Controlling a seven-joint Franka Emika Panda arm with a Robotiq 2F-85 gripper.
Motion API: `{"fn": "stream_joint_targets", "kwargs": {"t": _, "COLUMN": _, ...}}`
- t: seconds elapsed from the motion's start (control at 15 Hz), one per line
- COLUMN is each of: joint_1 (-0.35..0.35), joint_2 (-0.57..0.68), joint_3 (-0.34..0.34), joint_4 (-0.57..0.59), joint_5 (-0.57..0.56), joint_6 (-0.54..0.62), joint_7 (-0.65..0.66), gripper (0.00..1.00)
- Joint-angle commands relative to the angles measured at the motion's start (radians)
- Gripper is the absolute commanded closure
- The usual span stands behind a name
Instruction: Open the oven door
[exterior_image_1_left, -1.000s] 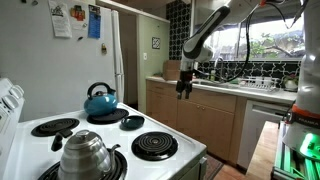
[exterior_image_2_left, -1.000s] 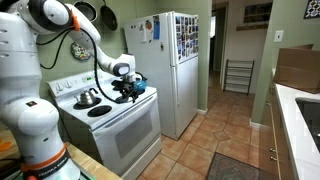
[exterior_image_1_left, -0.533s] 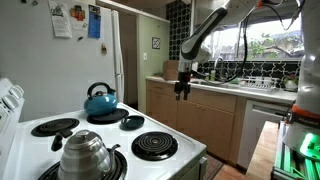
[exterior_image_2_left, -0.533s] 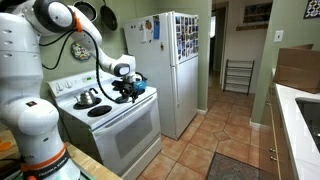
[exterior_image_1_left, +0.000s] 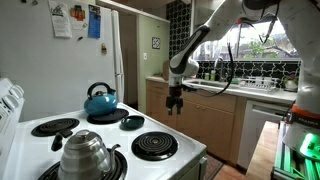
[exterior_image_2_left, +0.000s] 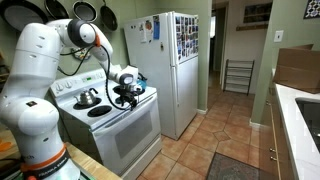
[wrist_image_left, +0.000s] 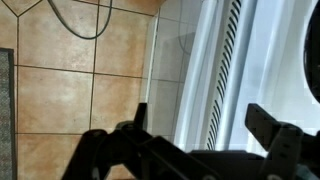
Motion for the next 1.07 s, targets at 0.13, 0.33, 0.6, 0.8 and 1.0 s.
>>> {"fn": "stream_joint_targets", "kwargs": {"t": 0.13, "joint_1": -0.028, "joint_2": 0.170, "joint_3": 0.020, "joint_4": 0.143, "joint_5": 0.020, "joint_6": 0.004, "joint_7": 0.025, "gripper": 0.00}}
{"fn": "stream_joint_targets", "kwargs": {"t": 0.33, "joint_1": -0.044, "joint_2": 0.237, "joint_3": 0.033, "joint_4": 0.207, "joint_5": 0.040, "joint_6": 0.009, "joint_7": 0.031, "gripper": 0.00}}
{"fn": "stream_joint_targets", "kwargs": {"t": 0.6, "joint_1": -0.054, "joint_2": 0.314, "joint_3": 0.050, "joint_4": 0.278, "joint_5": 0.057, "joint_6": 0.027, "joint_7": 0.030, "gripper": 0.00}}
{"fn": "stream_joint_targets", "kwargs": {"t": 0.8, "joint_1": -0.047, "joint_2": 0.364, "joint_3": 0.045, "joint_4": 0.326, "joint_5": 0.056, "joint_6": 0.029, "joint_7": 0.062, "gripper": 0.00}}
{"fn": "stream_joint_targets", "kwargs": {"t": 1.0, "joint_1": -0.045, "joint_2": 0.398, "joint_3": 0.041, "joint_4": 0.356, "joint_5": 0.053, "joint_6": 0.035, "joint_7": 0.088, "gripper": 0.00}}
